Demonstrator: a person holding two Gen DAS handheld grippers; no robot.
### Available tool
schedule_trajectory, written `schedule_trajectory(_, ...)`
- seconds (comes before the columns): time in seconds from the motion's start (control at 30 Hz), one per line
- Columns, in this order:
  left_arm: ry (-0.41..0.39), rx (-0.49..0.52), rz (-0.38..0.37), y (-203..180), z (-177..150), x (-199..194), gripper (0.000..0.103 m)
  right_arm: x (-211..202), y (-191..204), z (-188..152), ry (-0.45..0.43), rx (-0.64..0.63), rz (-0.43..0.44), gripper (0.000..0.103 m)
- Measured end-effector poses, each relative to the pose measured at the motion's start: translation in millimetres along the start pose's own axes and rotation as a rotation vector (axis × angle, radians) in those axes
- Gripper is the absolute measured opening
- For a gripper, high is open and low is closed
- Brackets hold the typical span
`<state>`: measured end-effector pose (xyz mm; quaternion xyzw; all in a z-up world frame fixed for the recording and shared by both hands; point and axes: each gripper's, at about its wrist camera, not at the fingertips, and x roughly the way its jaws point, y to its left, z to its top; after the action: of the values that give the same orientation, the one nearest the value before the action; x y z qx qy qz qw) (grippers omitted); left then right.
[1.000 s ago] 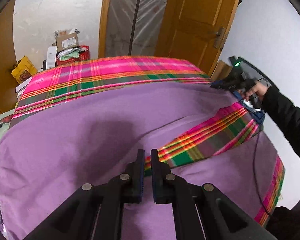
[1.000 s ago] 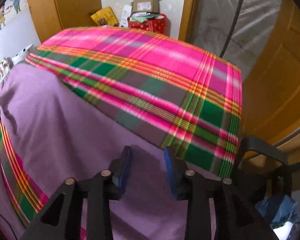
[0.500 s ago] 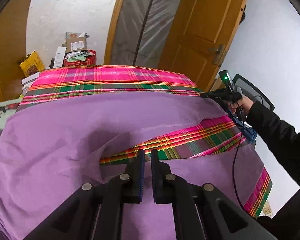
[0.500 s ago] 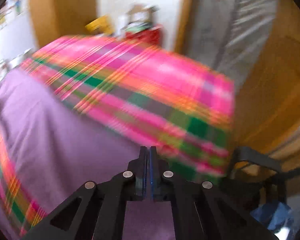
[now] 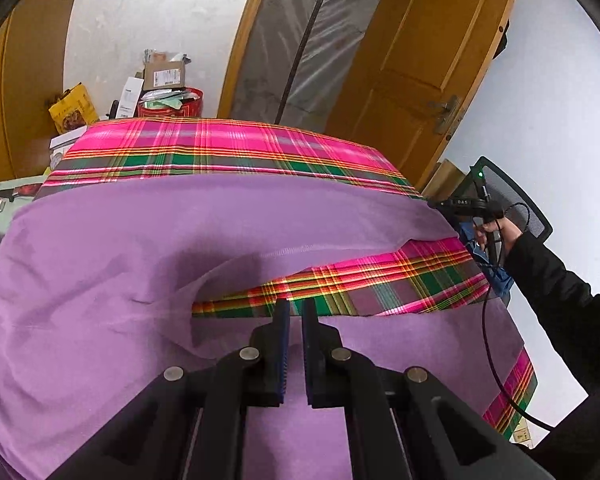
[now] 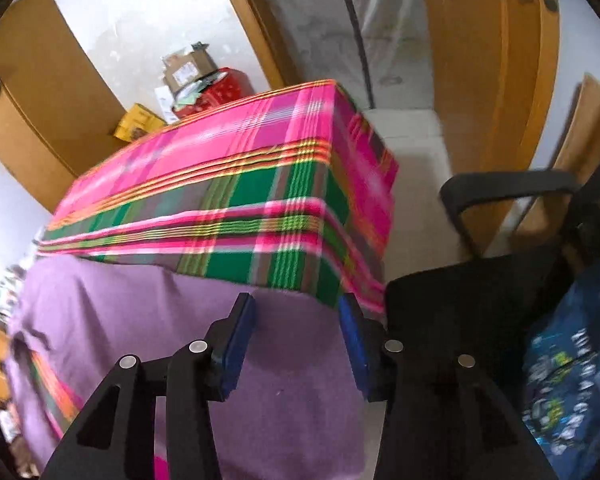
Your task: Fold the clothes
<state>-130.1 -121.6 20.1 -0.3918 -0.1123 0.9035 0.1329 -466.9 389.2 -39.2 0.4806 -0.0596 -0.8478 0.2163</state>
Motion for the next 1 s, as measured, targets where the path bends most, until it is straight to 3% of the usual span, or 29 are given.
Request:
schedule_trajectory(0.07,-0.001,0.003,-0.002,-2,0,1,0.005,0,2,0,-0.004,-0.006,0.026,0.026)
schedule_trajectory(0.13,0.000,0.004,-0.001,-4,1,1,0.005,-5,8,1,-0.039,-0.028,-0.018,0.005)
schedule_trajectory(0.2,0.002,0.002,0.001,-5,0,2,0.005,-8,10,4,-0.065,-0.031,-0.032,0.004)
schedule_trajectory(0.37,0.006,-0.005,0.007,-4,-3,2,0.005,-15,15,12,-0.131,-0.034,-0.071,0.004)
schedule_trajectory(0.57,-0.005,-0.020,0.020,1,-7,-4,0.005,-9,2,16,-0.096,0.059,-0.137,0.008)
schedule_trajectory(0.6,-0.007,-0.024,0.021,2,-8,-5,0.005,-10,-2,14,-0.091,0.080,-0.152,0.011)
schedule_trajectory(0.7,-0.013,-0.044,0.026,8,-13,-10,0.005,-23,-14,4,-0.107,0.156,-0.159,0.034)
schedule_trajectory(0.83,-0.019,-0.077,0.024,15,-20,-15,0.005,-46,-19,-21,-0.134,0.219,-0.095,0.040)
schedule_trajectory(0.93,-0.016,-0.091,0.019,17,-25,-16,0.005,-52,7,-41,-0.128,0.137,-0.090,0.040)
schedule_trajectory(1.0,-0.010,-0.093,0.020,16,-28,-16,0.005,-53,39,-52,-0.130,0.015,-0.119,0.040)
